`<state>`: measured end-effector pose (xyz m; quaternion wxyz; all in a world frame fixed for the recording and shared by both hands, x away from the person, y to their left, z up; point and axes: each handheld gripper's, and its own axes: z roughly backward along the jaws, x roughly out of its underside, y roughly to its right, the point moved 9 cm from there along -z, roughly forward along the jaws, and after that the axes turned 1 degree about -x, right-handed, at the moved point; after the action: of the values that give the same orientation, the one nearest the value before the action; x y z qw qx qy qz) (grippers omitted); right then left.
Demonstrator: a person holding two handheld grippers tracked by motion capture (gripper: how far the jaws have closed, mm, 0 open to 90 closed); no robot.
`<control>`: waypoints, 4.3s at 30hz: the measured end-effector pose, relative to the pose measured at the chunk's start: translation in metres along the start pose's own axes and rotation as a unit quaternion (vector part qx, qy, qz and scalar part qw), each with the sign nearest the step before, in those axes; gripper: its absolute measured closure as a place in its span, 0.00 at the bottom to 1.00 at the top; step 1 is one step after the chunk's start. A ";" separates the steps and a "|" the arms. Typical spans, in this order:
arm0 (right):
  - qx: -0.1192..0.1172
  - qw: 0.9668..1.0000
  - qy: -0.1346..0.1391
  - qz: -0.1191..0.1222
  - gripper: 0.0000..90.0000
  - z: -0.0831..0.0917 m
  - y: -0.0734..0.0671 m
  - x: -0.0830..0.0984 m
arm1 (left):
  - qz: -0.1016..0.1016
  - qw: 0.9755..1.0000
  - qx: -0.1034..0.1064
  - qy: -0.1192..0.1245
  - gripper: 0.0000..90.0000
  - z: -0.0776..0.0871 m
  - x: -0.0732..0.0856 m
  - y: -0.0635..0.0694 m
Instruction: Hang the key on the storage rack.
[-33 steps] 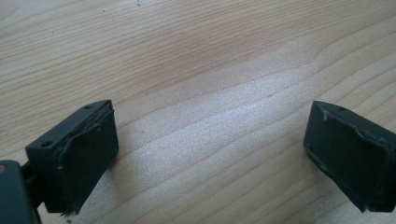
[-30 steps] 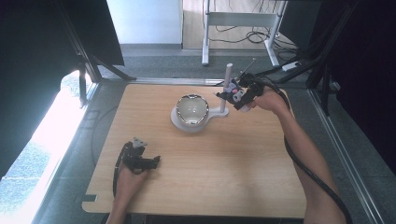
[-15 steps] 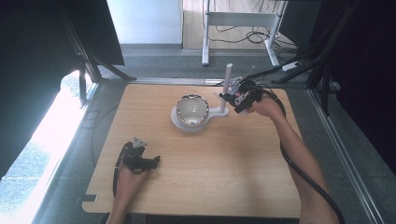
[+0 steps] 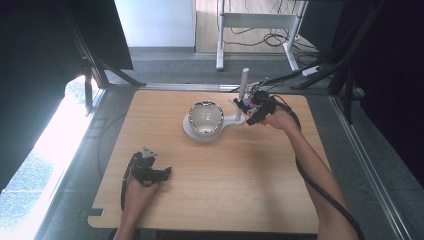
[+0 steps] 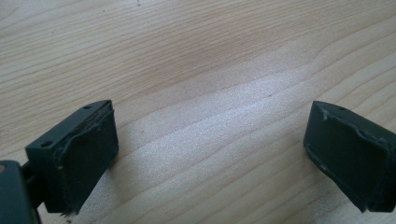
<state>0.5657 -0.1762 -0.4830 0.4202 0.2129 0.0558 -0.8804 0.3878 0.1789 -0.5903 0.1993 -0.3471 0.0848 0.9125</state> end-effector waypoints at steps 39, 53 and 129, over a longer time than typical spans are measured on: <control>-0.023 0.998 0.053 0.013 0.15 0.038 -0.031 0.035 | -0.001 1.000 0.000 0.000 0.03 0.000 0.000 0.000; -0.024 0.997 0.069 0.020 0.15 0.050 -0.047 0.055 | -0.003 1.000 0.000 0.000 0.04 0.000 0.000 0.000; -0.021 0.992 0.122 -0.015 0.04 -0.003 -0.126 0.187 | 0.000 1.000 0.000 0.000 0.04 0.000 0.000 0.000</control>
<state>0.3669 -0.2286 -0.5743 0.4018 0.3091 0.1285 -0.8524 0.3877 0.1789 -0.5902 0.1997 -0.3473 0.0845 0.9123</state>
